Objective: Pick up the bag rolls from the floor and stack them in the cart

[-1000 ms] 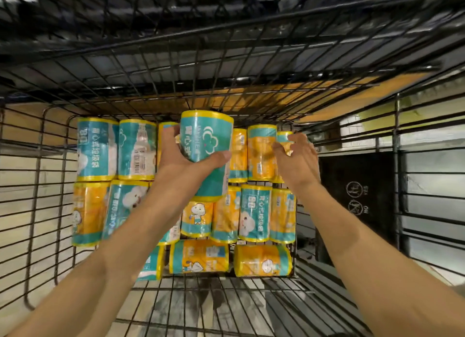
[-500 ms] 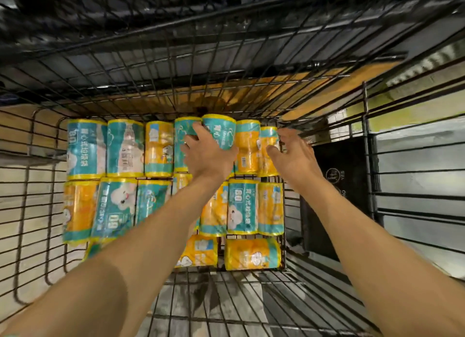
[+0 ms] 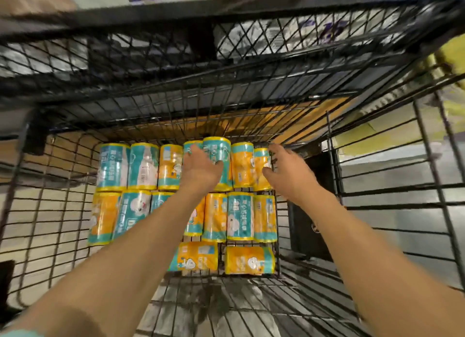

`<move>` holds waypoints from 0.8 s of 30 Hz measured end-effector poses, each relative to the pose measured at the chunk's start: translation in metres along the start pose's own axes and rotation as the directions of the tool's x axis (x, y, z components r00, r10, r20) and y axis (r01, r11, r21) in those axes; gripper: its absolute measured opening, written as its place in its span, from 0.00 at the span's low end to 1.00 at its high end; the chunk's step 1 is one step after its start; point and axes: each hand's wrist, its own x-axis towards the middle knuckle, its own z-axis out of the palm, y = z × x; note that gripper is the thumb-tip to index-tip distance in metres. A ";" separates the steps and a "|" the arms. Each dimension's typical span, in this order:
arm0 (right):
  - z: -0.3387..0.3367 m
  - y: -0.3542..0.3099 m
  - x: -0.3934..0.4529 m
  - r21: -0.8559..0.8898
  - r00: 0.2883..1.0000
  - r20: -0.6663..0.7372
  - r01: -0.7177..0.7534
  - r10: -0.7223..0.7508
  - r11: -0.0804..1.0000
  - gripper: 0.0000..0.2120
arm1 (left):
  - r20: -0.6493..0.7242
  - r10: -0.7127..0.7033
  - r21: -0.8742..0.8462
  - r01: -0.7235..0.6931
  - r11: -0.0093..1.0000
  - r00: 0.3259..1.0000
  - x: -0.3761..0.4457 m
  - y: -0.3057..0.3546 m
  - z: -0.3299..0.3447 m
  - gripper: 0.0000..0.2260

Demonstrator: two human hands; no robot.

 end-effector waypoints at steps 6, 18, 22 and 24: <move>-0.067 -0.054 -0.051 -0.169 0.977 0.008 0.210 -0.211 0.963 0.31 | 0.259 0.379 0.528 -0.459 0.714 0.888 -0.072 -0.011 -0.108 0.30; -0.132 -0.253 -0.163 -0.317 0.806 0.086 0.580 -0.586 0.750 0.32 | -0.056 0.451 0.580 -0.338 0.741 0.891 -0.209 -0.060 -0.343 0.37; -0.123 -0.346 -0.195 -0.342 0.688 0.101 0.702 -0.719 0.625 0.32 | -0.194 0.357 0.492 -0.225 0.841 0.914 -0.255 -0.140 -0.405 0.37; -0.111 -0.406 -0.216 -0.359 0.611 0.123 0.762 -0.782 0.539 0.31 | -0.306 0.293 0.428 -0.144 0.892 0.906 -0.282 -0.191 -0.434 0.35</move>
